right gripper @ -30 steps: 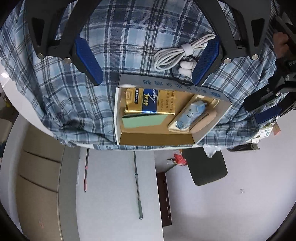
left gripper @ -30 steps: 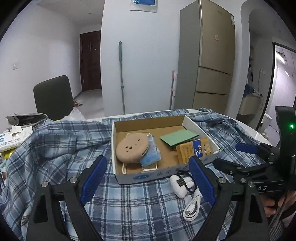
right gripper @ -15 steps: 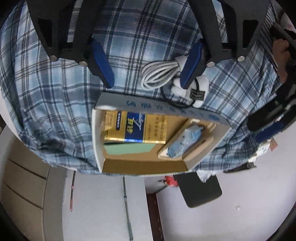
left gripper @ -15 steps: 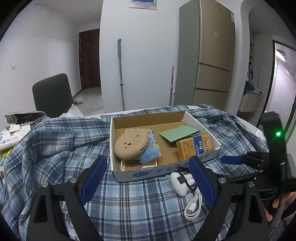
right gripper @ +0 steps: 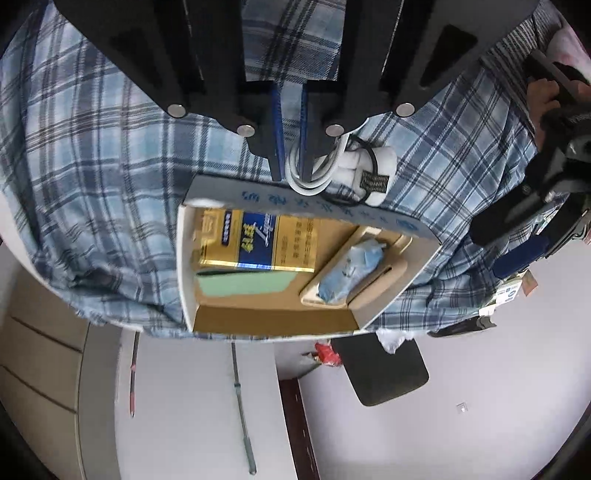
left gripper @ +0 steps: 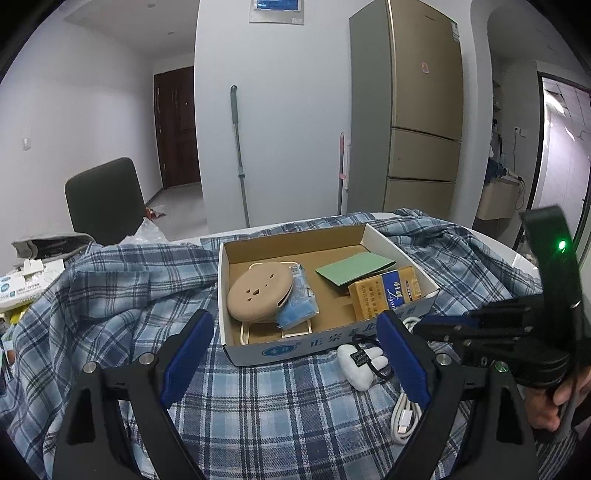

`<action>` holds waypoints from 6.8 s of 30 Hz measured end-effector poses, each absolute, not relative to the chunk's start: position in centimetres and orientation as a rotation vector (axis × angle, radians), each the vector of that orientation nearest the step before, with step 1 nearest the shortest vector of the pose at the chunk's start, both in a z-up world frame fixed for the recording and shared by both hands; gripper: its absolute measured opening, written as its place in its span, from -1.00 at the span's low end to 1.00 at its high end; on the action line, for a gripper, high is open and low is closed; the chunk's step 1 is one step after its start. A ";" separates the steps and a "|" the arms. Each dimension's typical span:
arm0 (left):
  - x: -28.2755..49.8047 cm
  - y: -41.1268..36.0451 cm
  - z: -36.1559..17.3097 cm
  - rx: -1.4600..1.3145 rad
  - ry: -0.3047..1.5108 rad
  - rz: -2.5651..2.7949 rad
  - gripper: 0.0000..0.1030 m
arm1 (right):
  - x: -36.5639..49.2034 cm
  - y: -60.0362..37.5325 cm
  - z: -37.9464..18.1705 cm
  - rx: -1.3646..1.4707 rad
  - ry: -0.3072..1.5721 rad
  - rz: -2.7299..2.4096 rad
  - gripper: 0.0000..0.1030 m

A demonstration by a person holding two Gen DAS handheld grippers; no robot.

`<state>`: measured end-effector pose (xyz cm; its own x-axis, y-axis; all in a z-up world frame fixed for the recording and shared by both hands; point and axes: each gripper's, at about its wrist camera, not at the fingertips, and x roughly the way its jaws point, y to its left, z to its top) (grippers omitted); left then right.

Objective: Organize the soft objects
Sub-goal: 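Grasp the coiled white cable with the right tool and lift it, then grasp the white earbuds with the left tool while the right tool holds the cable, then carry the earbuds and white cable up and over the box, then lower the earbuds into the box and open the left tool while the right releases the cable, then raise both open tools away from the box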

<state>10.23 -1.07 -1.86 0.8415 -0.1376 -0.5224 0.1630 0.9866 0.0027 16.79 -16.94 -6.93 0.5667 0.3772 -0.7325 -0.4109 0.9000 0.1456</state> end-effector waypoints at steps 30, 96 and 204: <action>10.0 -0.5 -1.8 0.039 0.516 -0.114 0.78 | 13.7 -11.7 -8.1 -0.306 0.945 0.275 -0.62; 10.5 -5.1 -3.4 0.171 0.648 -0.299 -0.41 | 13.7 -16.7 -6.2 -0.159 0.735 0.284 -0.62; 2.7 2.7 7.3 -0.081 0.032 -0.067 1.00 | 8.2 -18.5 4.9 -0.027 0.093 0.260 0.99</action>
